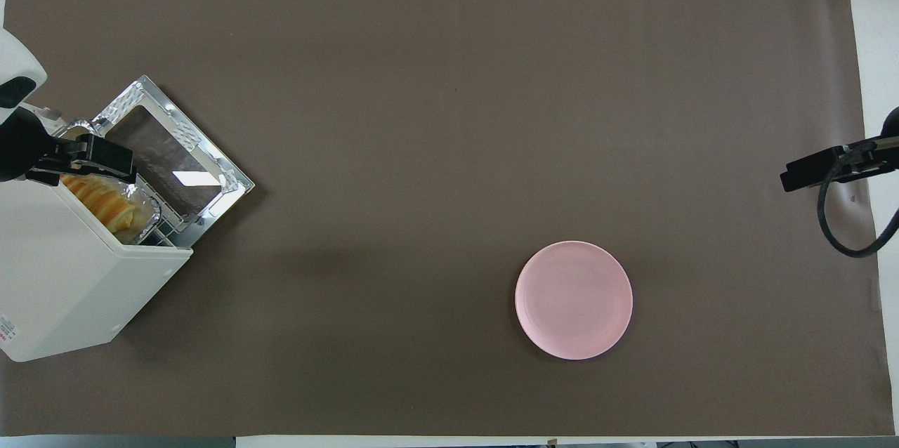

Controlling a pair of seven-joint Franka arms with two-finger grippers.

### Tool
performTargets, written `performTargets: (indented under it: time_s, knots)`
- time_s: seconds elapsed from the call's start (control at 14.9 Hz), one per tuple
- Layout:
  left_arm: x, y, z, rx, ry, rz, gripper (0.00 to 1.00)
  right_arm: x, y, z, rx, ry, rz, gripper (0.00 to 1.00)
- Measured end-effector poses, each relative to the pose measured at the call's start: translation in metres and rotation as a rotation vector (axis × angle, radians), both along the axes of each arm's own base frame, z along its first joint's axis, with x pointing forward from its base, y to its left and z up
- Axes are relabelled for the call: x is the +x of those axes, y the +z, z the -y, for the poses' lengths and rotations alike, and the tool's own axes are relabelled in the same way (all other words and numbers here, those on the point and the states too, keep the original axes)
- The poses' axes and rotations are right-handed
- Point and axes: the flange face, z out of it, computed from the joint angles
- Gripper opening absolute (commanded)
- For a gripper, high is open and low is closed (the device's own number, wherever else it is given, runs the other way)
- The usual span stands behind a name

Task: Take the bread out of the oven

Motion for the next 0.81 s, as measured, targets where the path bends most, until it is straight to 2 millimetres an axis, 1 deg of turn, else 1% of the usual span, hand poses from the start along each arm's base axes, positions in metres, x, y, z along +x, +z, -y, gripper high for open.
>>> performTargets:
  time_s: [0.54, 0.81]
  knots:
    - [0.0001, 0.0001, 0.0002, 0.0, -0.001, 0.001, 1.0, 0.0, 0.0, 0.0, 0.0, 0.0, 0.0, 1.0]
    - [0.0058, 0.0048, 0.0033, -0.04, 0.006, 0.051, 1.0, 0.0, 0.0, 0.0, 0.0, 0.0, 0.0, 1.0]
